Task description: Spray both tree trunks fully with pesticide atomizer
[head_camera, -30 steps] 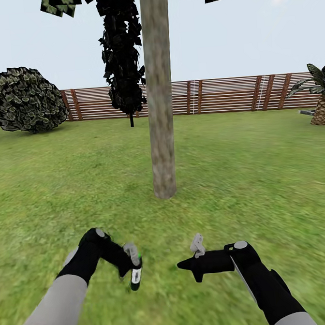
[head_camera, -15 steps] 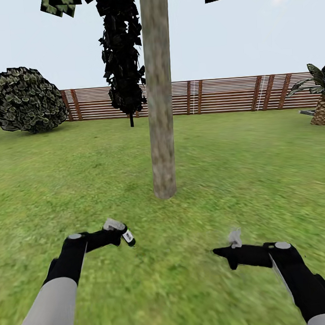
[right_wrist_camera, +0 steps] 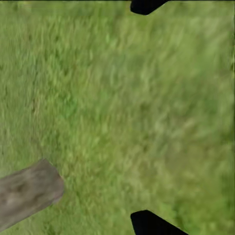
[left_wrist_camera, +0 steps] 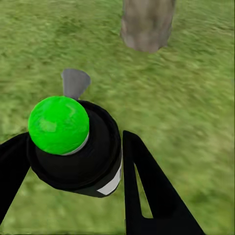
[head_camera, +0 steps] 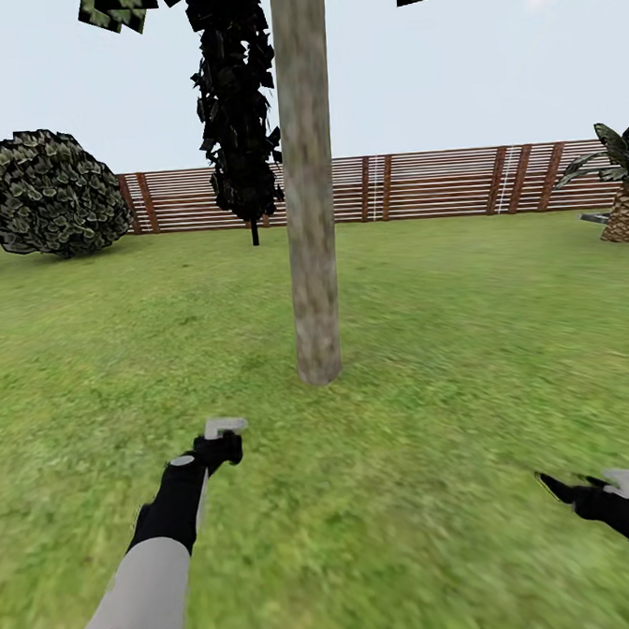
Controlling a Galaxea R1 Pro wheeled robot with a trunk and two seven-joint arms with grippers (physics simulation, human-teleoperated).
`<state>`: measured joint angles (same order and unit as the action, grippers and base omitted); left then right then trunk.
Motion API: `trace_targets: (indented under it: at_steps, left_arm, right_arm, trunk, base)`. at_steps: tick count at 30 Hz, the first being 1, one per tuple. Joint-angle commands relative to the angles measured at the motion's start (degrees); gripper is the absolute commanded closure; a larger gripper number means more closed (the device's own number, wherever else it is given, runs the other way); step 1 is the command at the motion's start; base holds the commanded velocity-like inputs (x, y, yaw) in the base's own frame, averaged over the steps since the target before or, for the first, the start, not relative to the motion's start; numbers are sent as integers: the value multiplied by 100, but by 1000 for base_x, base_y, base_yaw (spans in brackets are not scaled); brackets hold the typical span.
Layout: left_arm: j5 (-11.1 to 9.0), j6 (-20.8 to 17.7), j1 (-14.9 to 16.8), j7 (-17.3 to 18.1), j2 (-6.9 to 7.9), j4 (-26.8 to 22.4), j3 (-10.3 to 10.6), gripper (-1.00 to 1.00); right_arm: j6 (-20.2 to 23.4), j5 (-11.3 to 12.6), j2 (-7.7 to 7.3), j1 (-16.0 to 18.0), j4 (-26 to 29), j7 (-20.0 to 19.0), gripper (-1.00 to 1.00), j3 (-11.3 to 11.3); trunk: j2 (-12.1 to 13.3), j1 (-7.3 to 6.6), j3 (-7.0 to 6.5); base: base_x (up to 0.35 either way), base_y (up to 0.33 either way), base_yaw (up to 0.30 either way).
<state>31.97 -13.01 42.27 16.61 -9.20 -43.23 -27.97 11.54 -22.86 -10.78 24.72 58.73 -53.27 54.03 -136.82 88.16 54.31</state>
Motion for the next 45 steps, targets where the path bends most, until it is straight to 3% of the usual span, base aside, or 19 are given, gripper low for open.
trace_targets:
  at_steps: [1, 4, 8, 20, 24, 26, 28, 30, 31, 33, 38, 45]
  left_arm:
    - [-220, 3, 1, -284, -28, 113, 10, 100]
    - [-573, 20, 0, -559, -48, 203, 20, 100]
    - [-694, 27, 0, -647, -48, 230, 20, 100]
    - [-714, -57, 0, -672, -44, 252, 45, 100]
    - [-713, -424, 0, -668, -32, 253, 51, 100]
    - [-710, -720, 0, -662, -11, 253, 55, 100]
    - [-710, -823, 0, -660, -3, 253, 57, 100]
    - [-705, -953, 0, -660, 1, 253, 64, 100]
    - [-703, -1011, 0, -659, 0, 253, 76, 100]
    - [-701, -1052, 0, -659, -2, 253, 119, 100]
    - [-700, -1070, 0, -659, -3, 253, 150, 100]
    - [-700, -1064, 0, -659, -3, 253, 152, 100]
  right_arm:
    - [-67, -88, 3, 5, -5, 377, -100, 95]
    - [-120, -156, 11, 7, -8, 990, -100, 182]
    - [-133, -186, 14, 11, -9, 1446, -100, 208]
    - [-135, -235, 15, 14, -1, 1531, -100, 190]
    - [-135, -236, 42, 13, -2, 1537, -100, 168]
    - [-150, -242, 271, 15, -7, 1572, -100, 171]
    - [-187, -245, 353, 13, -9, 1578, -100, 173]
    - [-610, -246, 445, 13, -13, 1581, -100, 165]
    - [-1146, -246, 505, 12, -11, 1582, -100, 158]
    - [-1744, -233, 556, 15, -12, 1583, -100, 157]
    - [-1990, -198, 575, 15, -272, 1580, -100, 176]
    - [-2020, -193, 544, 13, -1780, 1583, -100, 189]
  trunk:
    - [0, 0, 0]
    - [0, 0, 0]
    - [0, 0, 0]
    - [0, 0, 0]
    - [0, 0, 0]
    - [0, 0, 0]
    - [0, 0, 0]
    - [0, 0, 0]
    - [0, 0, 0]
    - [0, 0, 0]
    - [0, 0, 0]
    - [0, 0, 0]
  base:
    - [0, 0, 0]
    - [0, 0, 0]
    - [0, 0, 0]
    - [3, 0, 0]
    - [206, 0, 0]
    - [298, 0, 0]
    - [318, 0, 0]
    - [325, 0, 0]
    - [328, 0, 0]
    - [330, 0, 0]
    - [331, 0, 0]
    - [331, 0, 0]
